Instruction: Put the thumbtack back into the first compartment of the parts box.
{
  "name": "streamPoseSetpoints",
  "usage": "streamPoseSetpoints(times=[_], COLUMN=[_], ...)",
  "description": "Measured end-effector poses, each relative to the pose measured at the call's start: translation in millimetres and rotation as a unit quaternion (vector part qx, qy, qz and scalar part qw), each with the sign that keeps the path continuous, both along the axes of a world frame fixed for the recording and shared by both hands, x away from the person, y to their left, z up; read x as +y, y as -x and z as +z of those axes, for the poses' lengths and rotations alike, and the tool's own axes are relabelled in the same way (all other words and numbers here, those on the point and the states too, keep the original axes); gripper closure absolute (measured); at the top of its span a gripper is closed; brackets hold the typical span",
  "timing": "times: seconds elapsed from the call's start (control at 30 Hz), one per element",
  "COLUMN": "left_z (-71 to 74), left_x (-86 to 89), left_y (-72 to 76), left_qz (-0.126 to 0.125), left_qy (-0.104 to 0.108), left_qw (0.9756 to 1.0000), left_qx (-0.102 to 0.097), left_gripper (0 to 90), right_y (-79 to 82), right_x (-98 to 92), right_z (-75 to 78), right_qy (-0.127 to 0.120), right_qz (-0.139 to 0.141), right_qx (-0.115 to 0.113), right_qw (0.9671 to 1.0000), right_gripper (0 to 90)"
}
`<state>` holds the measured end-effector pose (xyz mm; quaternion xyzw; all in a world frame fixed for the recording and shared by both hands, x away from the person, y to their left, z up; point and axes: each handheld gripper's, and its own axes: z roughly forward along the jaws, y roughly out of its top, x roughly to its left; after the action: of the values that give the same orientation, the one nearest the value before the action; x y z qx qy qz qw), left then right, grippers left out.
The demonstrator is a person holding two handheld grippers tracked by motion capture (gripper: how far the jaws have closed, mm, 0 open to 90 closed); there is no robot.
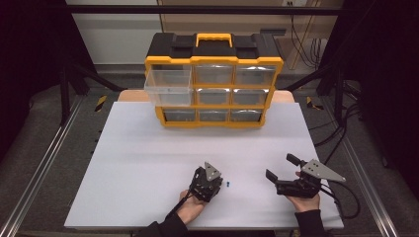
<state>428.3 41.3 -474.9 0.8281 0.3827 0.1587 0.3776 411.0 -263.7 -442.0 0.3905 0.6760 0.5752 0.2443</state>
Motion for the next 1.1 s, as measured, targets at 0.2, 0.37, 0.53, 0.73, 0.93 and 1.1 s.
streamPoseSetpoints(times=[0.2,0.37,0.53,0.73,0.93,1.1], left_z=[16.0,31.5,46.8,64.5,81.9,95.0], left_x=[10.0,20.7,32.6,46.0,59.5,68.6], left_y=[2.7,5.1,6.6,6.8,5.6,4.4], left_qz=[-0.007,-0.011,-0.011,-0.007,-0.003,-0.002], left_qy=[0.017,0.028,0.044,0.055,0.065,0.073], left_qw=[0.9998,0.9994,0.9986,0.9976,0.9965,0.9956], left_qx=[-0.007,-0.019,-0.027,-0.041,-0.051,-0.059], left_gripper=[84.9,84.9,84.9,84.8,84.8,84.8], right_y=[0.0,-0.1,0.1,0.1,-0.1,-0.4], right_x=[1.2,0.2,0.5,0.8,1.4,1.2], right_z=[-0.3,-0.4,-0.4,-0.4,-0.8,-1.1], right_qy=[0.000,0.002,0.001,0.003,0.004,0.005], right_qz=[0.001,0.001,0.002,0.001,0.000,0.002], right_qx=[0.003,0.000,0.003,0.005,0.006,0.004], right_qw=[1.0000,1.0000,1.0000,1.0000,1.0000,1.0000], right_gripper=[1.5,1.4,1.4,1.5,1.4,1.4])
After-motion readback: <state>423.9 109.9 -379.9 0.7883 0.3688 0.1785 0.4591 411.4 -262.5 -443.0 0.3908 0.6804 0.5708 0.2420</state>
